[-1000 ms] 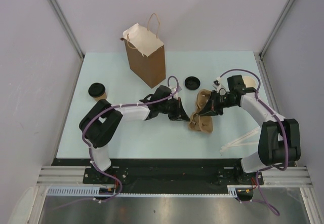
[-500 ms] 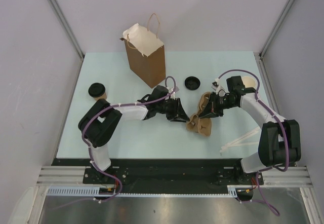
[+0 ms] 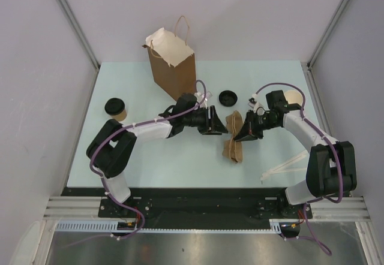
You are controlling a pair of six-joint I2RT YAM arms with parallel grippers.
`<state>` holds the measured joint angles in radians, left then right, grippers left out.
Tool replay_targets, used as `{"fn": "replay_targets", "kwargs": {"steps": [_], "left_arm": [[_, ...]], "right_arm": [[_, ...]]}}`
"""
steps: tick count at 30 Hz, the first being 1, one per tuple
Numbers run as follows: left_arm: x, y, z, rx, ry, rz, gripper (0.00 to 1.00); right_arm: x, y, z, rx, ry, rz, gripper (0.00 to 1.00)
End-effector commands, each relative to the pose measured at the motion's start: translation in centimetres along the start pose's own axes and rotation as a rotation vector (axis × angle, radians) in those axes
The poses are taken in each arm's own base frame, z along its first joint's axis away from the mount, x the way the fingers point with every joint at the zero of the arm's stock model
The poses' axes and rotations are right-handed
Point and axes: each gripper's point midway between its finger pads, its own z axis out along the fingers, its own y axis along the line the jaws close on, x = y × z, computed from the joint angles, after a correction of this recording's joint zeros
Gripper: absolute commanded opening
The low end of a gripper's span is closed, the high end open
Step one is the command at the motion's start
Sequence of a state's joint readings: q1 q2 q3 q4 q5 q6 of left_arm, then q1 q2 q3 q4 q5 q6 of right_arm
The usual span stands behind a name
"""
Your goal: Pack the takeout coffee
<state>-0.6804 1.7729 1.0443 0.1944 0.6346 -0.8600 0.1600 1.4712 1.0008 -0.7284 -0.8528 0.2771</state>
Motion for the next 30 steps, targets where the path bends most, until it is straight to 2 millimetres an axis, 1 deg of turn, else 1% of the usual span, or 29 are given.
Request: {"fn": "replay_targets", "kwargs": {"steps": [1,4,5,7,8,10,13,14,17,22,27,30], "left_arm": [[-2.5,-2.8,-0.6,0.040,-0.052,0.101,0.53],[-2.7,-3.3,-0.2,0.036,-0.058,0.125,0.50],[-2.4,-3.5,0.0,0.036,-0.050,0.130,0.50],[-2.7,-4.0,0.2,0.039,-0.056,0.142,0.49],[-2.4,-4.0,0.4,0.032,-0.046,0.142,0.49],[-2.5,-3.9,0.7,0.017,-0.047,0.160,0.48],[-2.5,-3.3,1.0,-0.019,-0.044,0.158,0.44],[-2.5,-3.1,1.1,-0.029,-0.045,0.156,0.40],[-2.3,-2.8,1.3,-0.045,-0.040,0.162,0.38],[-1.7,-2.5,1.8,-0.062,-0.024,0.174,0.38],[-1.8,-2.2,2.2,-0.079,-0.028,0.177,0.36],[-1.8,-2.4,2.4,-0.071,-0.026,0.182,0.35]], "right_arm": [[0.1,1.2,-0.5,-0.029,-0.011,-0.043,0.00],[0.2,1.2,-0.3,-0.027,-0.006,-0.046,0.00],[0.2,1.2,-0.3,-0.028,-0.005,-0.047,0.00],[0.2,1.3,-0.2,-0.026,-0.004,-0.046,0.00],[0.2,1.3,-0.1,-0.027,-0.003,-0.048,0.00],[0.2,1.4,0.0,-0.029,-0.001,-0.050,0.00],[0.3,1.5,0.0,-0.032,0.000,-0.051,0.00],[0.3,1.6,0.0,-0.032,0.000,-0.050,0.00],[0.3,1.7,0.0,-0.039,0.001,-0.048,0.00],[0.3,2.0,0.0,-0.049,0.001,-0.047,0.00],[0.5,2.2,0.0,-0.054,0.005,-0.046,0.00],[0.4,2.2,0.0,-0.053,0.004,-0.046,0.00]]}}
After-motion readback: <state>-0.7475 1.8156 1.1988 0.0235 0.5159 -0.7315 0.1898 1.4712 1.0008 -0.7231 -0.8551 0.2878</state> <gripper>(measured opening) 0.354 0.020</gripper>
